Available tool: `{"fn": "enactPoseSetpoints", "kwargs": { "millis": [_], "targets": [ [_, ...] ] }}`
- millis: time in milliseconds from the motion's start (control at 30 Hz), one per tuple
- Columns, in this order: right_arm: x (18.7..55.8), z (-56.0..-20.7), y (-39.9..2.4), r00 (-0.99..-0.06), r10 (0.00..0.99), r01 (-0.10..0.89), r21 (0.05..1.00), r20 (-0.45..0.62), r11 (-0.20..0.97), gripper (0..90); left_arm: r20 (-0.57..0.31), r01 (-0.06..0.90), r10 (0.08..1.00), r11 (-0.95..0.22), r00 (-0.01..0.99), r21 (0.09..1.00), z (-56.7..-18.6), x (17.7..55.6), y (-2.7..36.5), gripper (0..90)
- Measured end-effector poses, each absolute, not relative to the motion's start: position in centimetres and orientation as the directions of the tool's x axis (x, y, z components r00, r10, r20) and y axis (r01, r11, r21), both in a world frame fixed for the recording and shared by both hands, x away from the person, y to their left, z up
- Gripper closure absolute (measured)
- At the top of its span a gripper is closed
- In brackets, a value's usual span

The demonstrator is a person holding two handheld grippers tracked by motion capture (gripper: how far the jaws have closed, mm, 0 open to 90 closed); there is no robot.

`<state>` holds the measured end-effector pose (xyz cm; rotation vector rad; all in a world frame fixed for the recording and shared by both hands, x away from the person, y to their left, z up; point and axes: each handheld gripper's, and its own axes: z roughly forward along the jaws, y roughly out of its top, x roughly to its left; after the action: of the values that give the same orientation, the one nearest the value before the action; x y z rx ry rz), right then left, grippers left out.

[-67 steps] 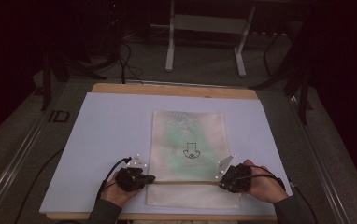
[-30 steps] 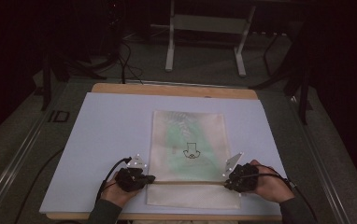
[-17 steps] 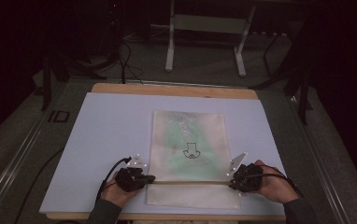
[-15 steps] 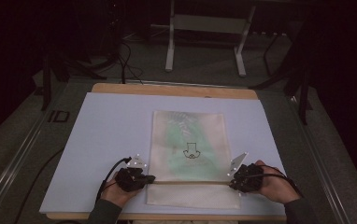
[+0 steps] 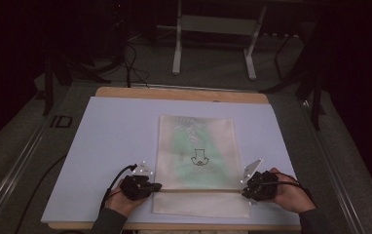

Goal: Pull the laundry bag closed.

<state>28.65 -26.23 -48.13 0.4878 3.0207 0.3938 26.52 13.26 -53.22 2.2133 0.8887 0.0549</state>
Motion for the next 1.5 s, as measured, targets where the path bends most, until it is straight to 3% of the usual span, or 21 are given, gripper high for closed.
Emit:
{"fn": "enactPoseSetpoints", "kwargs": {
  "millis": [567,1200,1500],
  "targets": [
    [28.2,-48.9,-27.1,-0.937,0.350,0.334,0.303,0.002,0.892,80.1,-0.243,0.592,0.612,-0.466,0.753,0.658,-53.4,26.6,13.5,89.5],
    [27.5,-48.0,-29.1,-0.900,0.436,0.392,0.465,0.015,0.794,76.0,-0.244,0.586,0.604,-0.471,0.759,0.659,-53.4,26.7,13.6,89.4],
    [27.3,-47.8,-30.7,-0.875,0.483,0.425,0.491,0.008,0.761,76.0,-0.240,0.585,0.606,-0.471,0.758,0.660,-53.4,26.6,13.5,89.3]
  ]
}}
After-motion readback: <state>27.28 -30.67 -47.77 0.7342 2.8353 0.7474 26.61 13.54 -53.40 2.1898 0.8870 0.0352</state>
